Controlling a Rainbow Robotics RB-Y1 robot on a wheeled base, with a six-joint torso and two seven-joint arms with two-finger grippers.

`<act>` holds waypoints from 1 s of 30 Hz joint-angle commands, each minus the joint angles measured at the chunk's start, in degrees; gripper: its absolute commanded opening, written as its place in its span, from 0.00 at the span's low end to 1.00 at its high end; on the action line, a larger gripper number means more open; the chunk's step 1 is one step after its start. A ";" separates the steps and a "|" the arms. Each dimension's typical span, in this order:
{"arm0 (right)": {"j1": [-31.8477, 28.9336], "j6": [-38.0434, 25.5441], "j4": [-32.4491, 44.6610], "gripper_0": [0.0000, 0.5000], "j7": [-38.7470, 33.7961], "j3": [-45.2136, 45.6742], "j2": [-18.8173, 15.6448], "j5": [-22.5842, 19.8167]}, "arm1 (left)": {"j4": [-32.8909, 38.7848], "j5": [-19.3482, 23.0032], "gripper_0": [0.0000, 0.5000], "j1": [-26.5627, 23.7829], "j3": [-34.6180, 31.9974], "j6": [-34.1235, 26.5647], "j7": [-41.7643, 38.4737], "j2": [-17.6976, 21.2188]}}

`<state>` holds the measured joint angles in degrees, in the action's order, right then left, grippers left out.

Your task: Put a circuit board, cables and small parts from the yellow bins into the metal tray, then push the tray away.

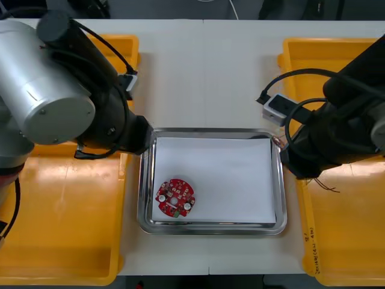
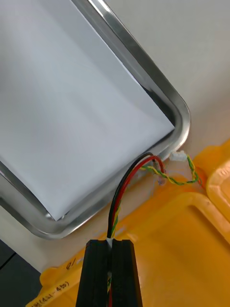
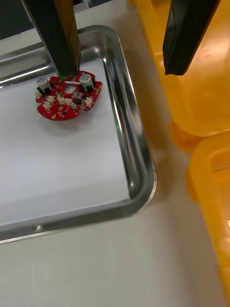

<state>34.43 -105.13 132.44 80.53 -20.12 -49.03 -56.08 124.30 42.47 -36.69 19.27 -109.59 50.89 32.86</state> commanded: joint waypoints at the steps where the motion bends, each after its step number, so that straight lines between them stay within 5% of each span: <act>1: 5.47 1.33 1.06 0.00 5.34 -6.33 3.85 2.03 | 1.92 2.09 1.00 -2.42 -5.21 -0.41 -1.93 5.28; 16: 8.11 2.03 -2.98 0.00 23.97 -14.68 9.83 4.93 | -8.37 4.55 1.00 -2.33 -17.25 -0.41 2.99 10.73; 30: 6.09 6.96 -5.88 0.00 24.06 -26.11 11.15 13.72 | -16.37 1.83 1.00 -2.33 -22.70 -0.41 13.80 13.28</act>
<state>40.38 -99.62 127.41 104.65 -43.69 -39.53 -43.99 108.64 45.09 -36.74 -1.18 -109.64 59.69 43.24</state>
